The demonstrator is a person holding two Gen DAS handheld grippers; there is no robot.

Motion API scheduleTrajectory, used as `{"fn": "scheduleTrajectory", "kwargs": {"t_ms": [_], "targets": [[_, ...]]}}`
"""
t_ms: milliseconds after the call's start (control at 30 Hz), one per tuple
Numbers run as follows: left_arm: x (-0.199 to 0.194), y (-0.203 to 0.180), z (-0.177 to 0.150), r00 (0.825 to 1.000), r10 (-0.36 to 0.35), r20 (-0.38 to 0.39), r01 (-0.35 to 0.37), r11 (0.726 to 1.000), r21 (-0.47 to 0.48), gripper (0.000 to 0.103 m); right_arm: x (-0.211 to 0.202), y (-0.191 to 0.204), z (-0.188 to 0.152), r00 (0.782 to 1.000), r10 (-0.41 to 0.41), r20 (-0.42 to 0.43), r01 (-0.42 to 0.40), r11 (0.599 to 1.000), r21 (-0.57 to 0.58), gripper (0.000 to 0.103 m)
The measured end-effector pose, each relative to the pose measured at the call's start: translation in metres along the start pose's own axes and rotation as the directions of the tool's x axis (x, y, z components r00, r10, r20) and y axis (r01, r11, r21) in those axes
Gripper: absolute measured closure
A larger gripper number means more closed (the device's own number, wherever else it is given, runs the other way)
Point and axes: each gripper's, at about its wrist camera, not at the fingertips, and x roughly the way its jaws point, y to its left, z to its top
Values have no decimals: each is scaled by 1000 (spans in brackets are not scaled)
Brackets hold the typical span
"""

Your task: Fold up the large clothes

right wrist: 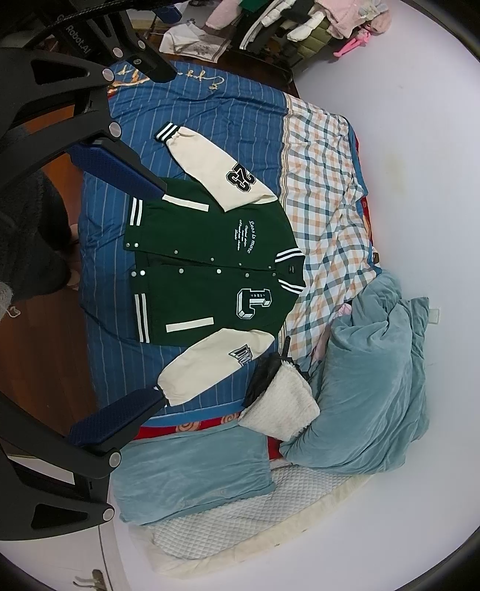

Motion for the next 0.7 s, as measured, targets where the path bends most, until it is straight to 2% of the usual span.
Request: {"fn": "scheduleTrajectory", "kwargs": {"t_ms": [700], "targets": [[-7,-4,17,1000,1,4,-1,1000,0,0,-2,6,0,1000,0,1,0,1000,0,0]]}}
